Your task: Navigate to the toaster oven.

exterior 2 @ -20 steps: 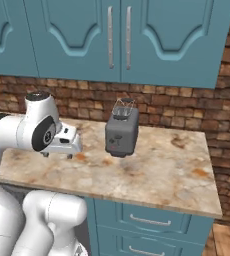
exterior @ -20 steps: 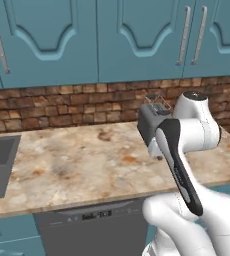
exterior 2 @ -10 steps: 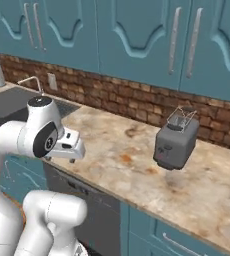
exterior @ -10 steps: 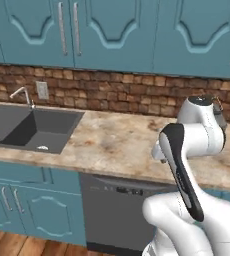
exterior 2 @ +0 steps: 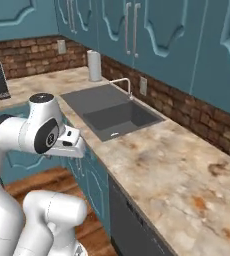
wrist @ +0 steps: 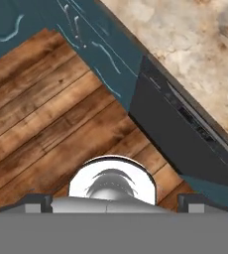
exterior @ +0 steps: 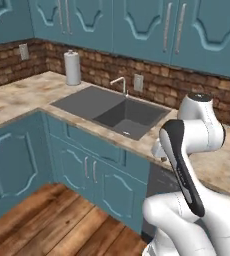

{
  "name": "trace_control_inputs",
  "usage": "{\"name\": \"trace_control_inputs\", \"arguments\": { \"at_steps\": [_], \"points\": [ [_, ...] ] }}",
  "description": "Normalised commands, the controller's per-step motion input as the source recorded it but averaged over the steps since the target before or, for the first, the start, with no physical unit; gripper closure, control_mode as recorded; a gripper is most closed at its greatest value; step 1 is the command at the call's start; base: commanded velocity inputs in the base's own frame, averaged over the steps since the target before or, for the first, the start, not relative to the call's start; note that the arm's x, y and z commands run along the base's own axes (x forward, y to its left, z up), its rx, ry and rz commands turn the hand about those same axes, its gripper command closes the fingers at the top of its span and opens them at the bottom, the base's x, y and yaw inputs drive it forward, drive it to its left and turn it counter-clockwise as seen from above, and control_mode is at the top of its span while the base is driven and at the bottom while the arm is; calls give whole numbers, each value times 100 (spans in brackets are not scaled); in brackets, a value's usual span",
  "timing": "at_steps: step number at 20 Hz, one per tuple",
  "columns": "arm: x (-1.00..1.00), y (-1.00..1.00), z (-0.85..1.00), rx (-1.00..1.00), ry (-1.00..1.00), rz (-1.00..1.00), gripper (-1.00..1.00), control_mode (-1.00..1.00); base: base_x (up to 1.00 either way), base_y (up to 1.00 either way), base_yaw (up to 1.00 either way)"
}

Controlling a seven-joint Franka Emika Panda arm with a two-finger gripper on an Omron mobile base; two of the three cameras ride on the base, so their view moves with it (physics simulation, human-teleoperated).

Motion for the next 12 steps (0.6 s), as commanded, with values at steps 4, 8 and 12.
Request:
{"name": "trace_control_inputs", "arguments": {
  "at_steps": [4, 8, 12],
  "points": [
    [0, 0, 0, 0, 0, 0, -100, 100, 22, 54, 69],
    [0, 0, 0, 0, 0, 0, -100, 100, 41, 49, 66],
    [0, 0, 0, 0, 0, 0, -100, 100, 54, 51, 63]
  ]
}}
